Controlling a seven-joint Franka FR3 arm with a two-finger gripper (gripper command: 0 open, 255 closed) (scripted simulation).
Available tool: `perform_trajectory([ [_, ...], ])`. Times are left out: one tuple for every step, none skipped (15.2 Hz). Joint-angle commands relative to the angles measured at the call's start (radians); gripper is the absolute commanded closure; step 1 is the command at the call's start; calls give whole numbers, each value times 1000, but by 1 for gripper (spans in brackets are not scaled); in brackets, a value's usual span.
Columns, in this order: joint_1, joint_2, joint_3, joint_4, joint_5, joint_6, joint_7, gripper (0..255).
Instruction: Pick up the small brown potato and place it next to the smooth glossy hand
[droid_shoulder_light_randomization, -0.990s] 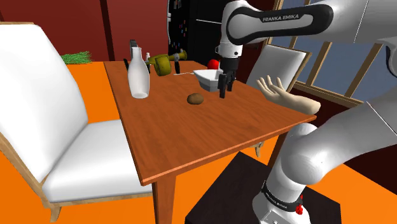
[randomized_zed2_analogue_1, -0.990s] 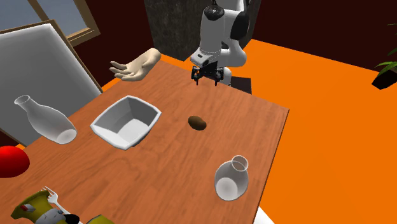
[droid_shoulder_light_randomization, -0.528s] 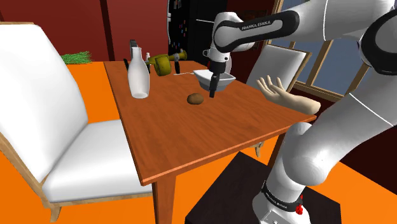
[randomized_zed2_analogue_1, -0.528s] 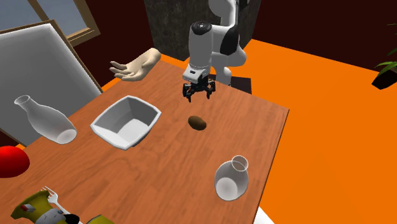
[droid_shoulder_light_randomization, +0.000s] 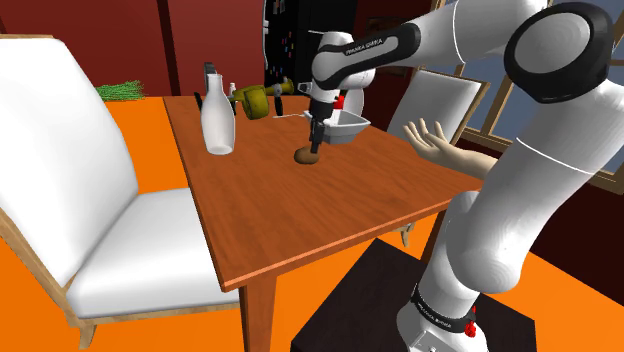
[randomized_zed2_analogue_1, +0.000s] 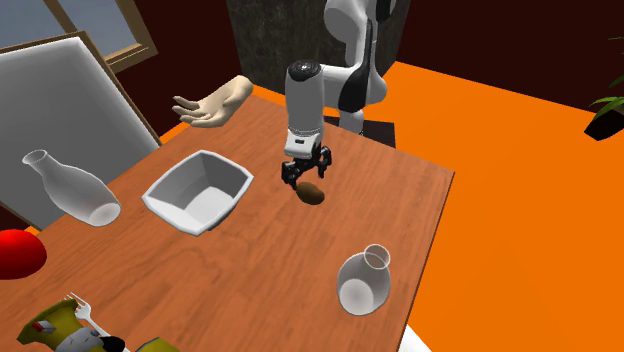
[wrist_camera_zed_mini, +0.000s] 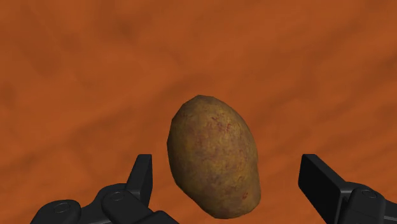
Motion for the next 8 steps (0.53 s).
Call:
perform_trajectory([
  [4, 27, -6, -5, 13, 33, -19, 0],
  [4, 33, -7, -13, 16, 47, -21, 0],
  [5, 39, -8, -21, 18, 60, -23, 0],
  [5, 45, -9, -29, 21, 73, -25, 0],
  [5, 51, -10, -36, 24, 87, -27, 0],
  [6, 54, -11, -41, 26, 94, -28, 0],
  [6, 55, -11, -41, 26, 94, -29, 0],
  [6, 55, -11, -41, 26, 94, -29, 0],
])
